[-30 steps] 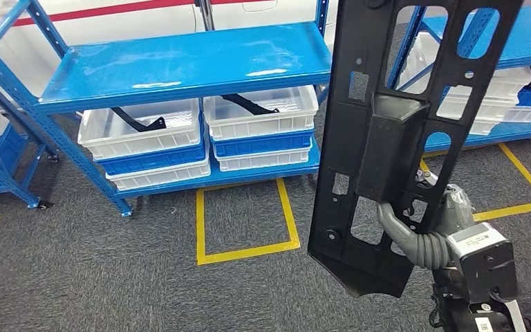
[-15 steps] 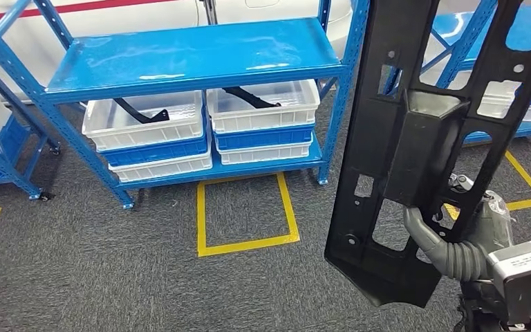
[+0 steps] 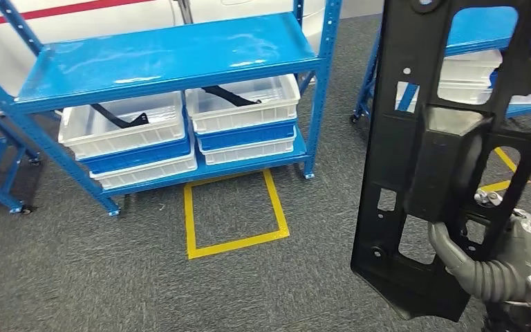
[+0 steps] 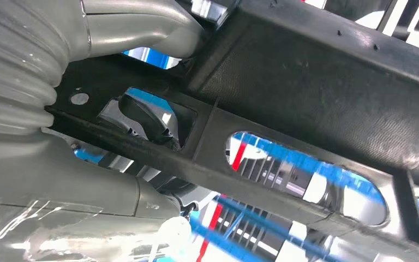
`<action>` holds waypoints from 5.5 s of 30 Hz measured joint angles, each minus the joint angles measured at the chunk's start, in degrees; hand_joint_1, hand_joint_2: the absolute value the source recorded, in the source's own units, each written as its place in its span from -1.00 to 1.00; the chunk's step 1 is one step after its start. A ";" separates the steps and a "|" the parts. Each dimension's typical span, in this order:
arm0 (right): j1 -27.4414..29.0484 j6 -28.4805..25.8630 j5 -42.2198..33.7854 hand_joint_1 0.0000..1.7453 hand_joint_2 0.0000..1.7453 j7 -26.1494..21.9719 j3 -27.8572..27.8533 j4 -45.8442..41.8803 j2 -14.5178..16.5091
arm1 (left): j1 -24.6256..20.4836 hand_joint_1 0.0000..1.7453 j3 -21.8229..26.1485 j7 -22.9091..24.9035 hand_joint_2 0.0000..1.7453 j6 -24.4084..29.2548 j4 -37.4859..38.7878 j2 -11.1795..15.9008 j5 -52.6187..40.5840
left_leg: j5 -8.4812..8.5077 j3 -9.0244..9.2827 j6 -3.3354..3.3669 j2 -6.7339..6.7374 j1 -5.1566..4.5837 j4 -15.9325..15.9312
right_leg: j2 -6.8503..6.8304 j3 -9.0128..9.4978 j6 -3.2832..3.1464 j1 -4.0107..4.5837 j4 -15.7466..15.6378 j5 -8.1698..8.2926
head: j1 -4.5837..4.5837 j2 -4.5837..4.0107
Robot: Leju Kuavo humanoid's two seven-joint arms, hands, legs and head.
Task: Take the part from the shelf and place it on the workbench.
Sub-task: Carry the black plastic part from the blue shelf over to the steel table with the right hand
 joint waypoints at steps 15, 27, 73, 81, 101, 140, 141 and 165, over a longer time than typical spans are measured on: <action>2.14 0.76 -0.52 1.00 1.00 -2.28 -5.72 -0.62 0.19 | -0.37 -1.00 -0.04 0.70 1.00 -1.25 -0.26 0.24 -0.27 | 1.62 -0.60 0.93 -6.28 0.49 -0.50 | 7.93 -1.25 0.52 -0.06 -0.33 1.54 | -0.01 0.00; 2.71 1.30 3.79 1.00 1.00 -1.72 -5.64 -1.97 1.54 | -0.20 -1.00 -0.02 2.26 1.00 -1.58 -0.39 0.45 -0.68 | 1.34 -0.02 0.27 0.73 0.61 -0.94 | -2.01 -0.02 1.94 -0.31 1.31 -0.38 | 0.04 0.00; -8.66 1.50 3.79 1.00 1.00 -7.39 8.51 3.43 7.78 | 0.34 -1.00 0.33 -0.78 1.00 -12.82 -1.13 1.87 1.59 | 3.06 -2.54 0.33 -9.69 0.54 1.46 | 7.80 0.98 0.38 -1.06 -1.83 0.82 | -0.01 0.00; -5.70 0.68 2.19 1.00 1.00 -6.25 6.11 3.49 6.76 | 0.78 -1.00 0.38 -1.36 1.00 -12.36 -1.16 1.69 1.25 | 4.25 -1.86 1.71 -3.75 0.74 -2.18 | 3.97 -7.84 2.30 -0.47 15.29 -7.75 | 0.05 0.00; -6.01 1.79 2.92 1.00 1.00 -2.66 2.79 3.24 6.11 | -0.05 -1.00 0.77 1.12 1.00 -15.09 -1.43 1.72 1.01 | 0.62 -7.47 0.14 -5.29 0.13 11.16 | 6.21 3.33 0.25 -0.73 -2.76 -0.22 | -0.02 0.00; -3.34 0.36 2.94 1.00 1.00 -3.91 2.07 1.98 5.29 | 0.65 -1.00 1.51 0.48 1.00 -16.60 -1.71 2.25 0.42 | 5.03 -1.95 1.05 -6.02 0.92 -2.81 | 6.73 -0.22 1.95 -0.79 -0.40 -0.24 | -0.09 0.00; -3.23 0.36 2.93 1.00 1.00 -3.97 2.04 1.98 5.28 | 0.73 -1.00 1.51 0.54 1.00 -16.60 -1.71 2.25 0.40 | 5.25 -1.83 1.32 -5.33 0.97 -3.21 | 5.26 -2.04 2.14 -0.71 3.61 -2.45 | -0.08 0.00; -2.24 0.52 2.83 1.00 1.00 -4.23 1.24 1.65 5.43 | 0.92 -1.00 1.64 0.05 1.00 -17.79 -1.86 2.53 0.52 | 3.01 -3.53 -0.57 -7.98 1.27 2.96 | 7.39 2.73 0.36 -1.03 -4.55 2.32 | -0.21 0.00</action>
